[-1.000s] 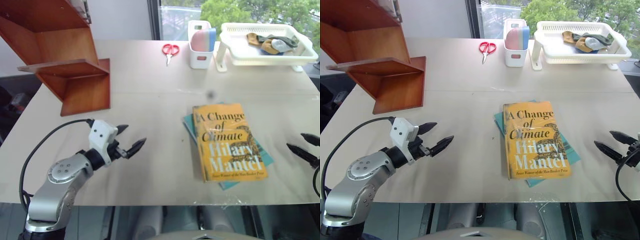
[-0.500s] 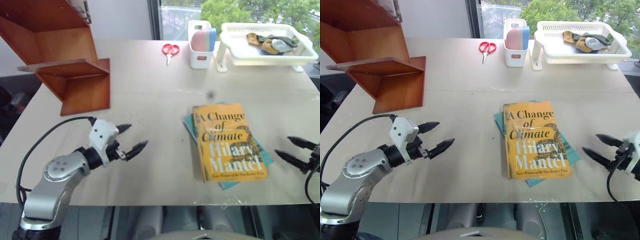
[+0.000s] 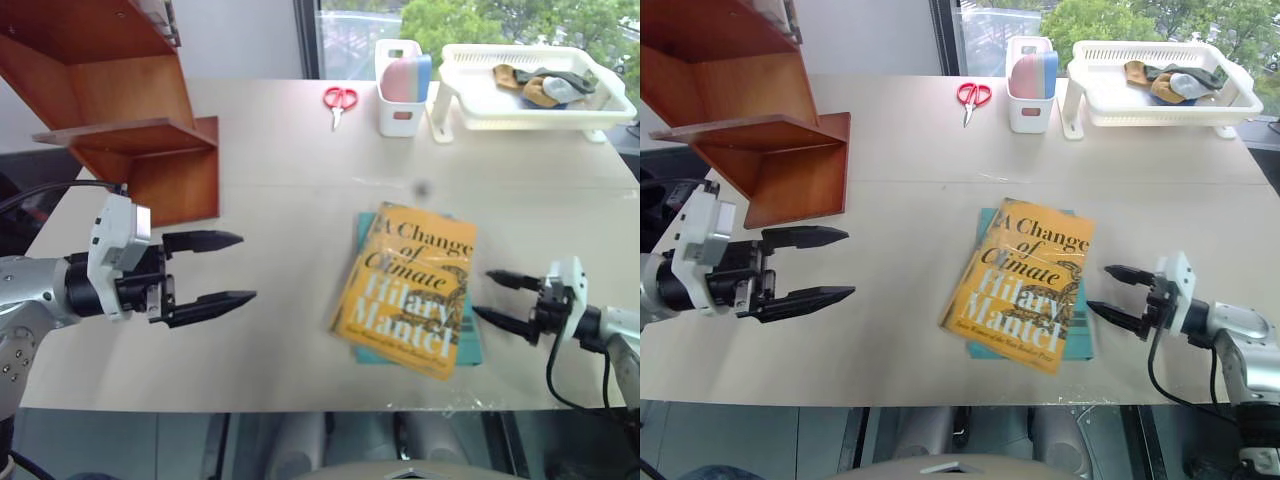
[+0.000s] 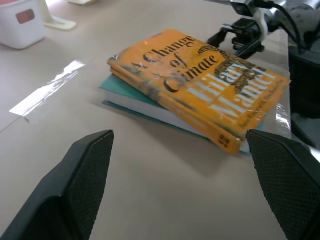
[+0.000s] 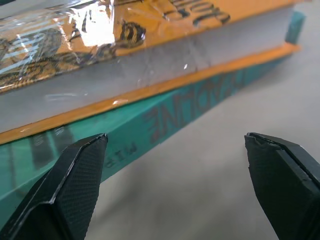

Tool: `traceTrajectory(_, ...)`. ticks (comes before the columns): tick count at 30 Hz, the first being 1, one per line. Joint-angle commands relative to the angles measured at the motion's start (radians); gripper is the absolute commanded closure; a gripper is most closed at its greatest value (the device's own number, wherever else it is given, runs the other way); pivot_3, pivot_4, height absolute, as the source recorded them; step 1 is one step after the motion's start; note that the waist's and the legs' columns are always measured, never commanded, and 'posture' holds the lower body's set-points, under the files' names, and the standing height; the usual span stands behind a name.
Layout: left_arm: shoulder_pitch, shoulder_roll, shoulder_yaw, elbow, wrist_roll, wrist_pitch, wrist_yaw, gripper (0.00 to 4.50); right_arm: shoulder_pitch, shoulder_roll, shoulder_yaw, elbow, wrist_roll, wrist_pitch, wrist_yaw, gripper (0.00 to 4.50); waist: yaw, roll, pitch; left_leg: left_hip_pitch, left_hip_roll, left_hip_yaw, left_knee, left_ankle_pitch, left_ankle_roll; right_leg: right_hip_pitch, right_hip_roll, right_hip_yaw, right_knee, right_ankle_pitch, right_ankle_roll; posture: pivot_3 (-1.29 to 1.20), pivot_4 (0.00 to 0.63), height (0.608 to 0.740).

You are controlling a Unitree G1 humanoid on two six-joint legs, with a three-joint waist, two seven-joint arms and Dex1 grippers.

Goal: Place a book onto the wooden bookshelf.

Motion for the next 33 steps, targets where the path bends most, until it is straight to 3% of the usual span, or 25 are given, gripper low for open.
traceTrajectory(1,0.002,0.005,0.014,-0.013,0.006,-0.018,-0.012,0.05,-0.045,-0.003,0.015,0.002,-0.011,-0.021,0.013,0.0,0.0,0.0,0.0,0.0,0.0,0.0,0.0,0.0,0.0,0.0,0.0,0.0,0.0,0.0,0.0,0.0,0.15,0.74)
traceTrajectory(10,0.013,-0.013,0.007,-0.024,0.012,-0.026,-0.003,0.05,-0.194,-0.055,0.013,0.119,-0.041,-0.072,0.044,0.0,0.001,0.0,0.001,0.0,0.0,0.0,0.0,0.0,0.0,0.0,-0.001,-0.001,0.0,0.0,0.0,0.0,0.15,0.74)
traceTrajectory(23,0.009,-0.049,-0.048,-0.052,-0.014,0.004,0.03,0.05,-0.33,0.056,0.121,0.136,-0.076,-0.073,0.061,0.0,0.003,0.0,0.001,-0.001,0.0,-0.001,0.0,0.0,0.0,0.0,-0.001,-0.001,0.0,0.0,0.0,0.0,0.15,0.74)
traceTrajectory(29,-0.04,-0.166,-0.158,0.0,-0.065,0.123,0.183,0.05,-0.307,-0.013,0.055,0.112,-0.054,-0.061,0.058,0.0,0.005,0.001,0.001,-0.001,-0.001,-0.001,0.0,0.0,0.0,0.0,-0.001,-0.001,0.001,0.0,0.0,0.0,0.15,0.74)
traceTrajectory(33,-0.155,-0.278,-0.298,0.129,-0.103,0.265,0.248,0.05,-0.213,-0.119,-0.045,-0.07,0.129,0.16,0.098,0.0,0.011,0.001,0.002,-0.001,-0.002,-0.002,0.001,0.0,0.0,0.0,-0.001,-0.002,0.002,0.0,0.0,0.0,0.15,0.74)
